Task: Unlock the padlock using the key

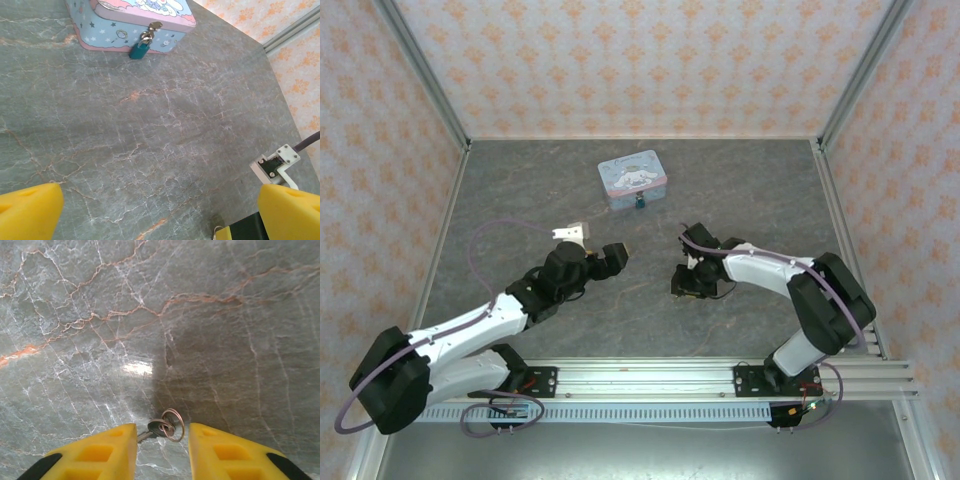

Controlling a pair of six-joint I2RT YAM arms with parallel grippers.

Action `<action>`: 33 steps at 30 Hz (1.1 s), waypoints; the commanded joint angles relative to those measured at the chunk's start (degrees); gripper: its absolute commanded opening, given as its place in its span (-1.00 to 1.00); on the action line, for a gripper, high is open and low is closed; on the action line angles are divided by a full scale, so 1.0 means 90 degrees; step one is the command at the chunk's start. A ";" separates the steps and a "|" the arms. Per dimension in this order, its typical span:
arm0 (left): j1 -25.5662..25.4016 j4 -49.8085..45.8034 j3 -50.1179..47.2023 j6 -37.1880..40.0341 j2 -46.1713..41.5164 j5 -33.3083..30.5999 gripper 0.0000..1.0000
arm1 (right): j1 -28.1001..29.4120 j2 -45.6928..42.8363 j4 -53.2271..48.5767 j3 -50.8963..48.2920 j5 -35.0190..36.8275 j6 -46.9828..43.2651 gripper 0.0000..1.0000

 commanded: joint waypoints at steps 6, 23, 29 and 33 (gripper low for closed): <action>-0.0037 -0.0340 -0.0053 0.0124 -0.0266 -0.0366 1.00 | 0.0173 0.0353 -0.0041 0.0144 0.0054 0.0003 -0.55; -0.0043 -0.0353 -0.0182 -0.0191 -0.0738 -0.0316 1.00 | 0.0224 -0.0401 0.1507 -0.0306 -0.0293 0.0876 -1.00; -0.0043 0.0500 -0.0182 -0.0839 -0.0903 0.0040 1.00 | 0.0225 -0.1468 0.3378 -0.0782 -0.0084 0.2111 -1.00; -0.0048 0.1055 -0.0017 -0.1203 -0.0884 0.0247 1.00 | 0.0221 -0.2111 0.4837 -0.1067 0.0284 0.2990 -1.00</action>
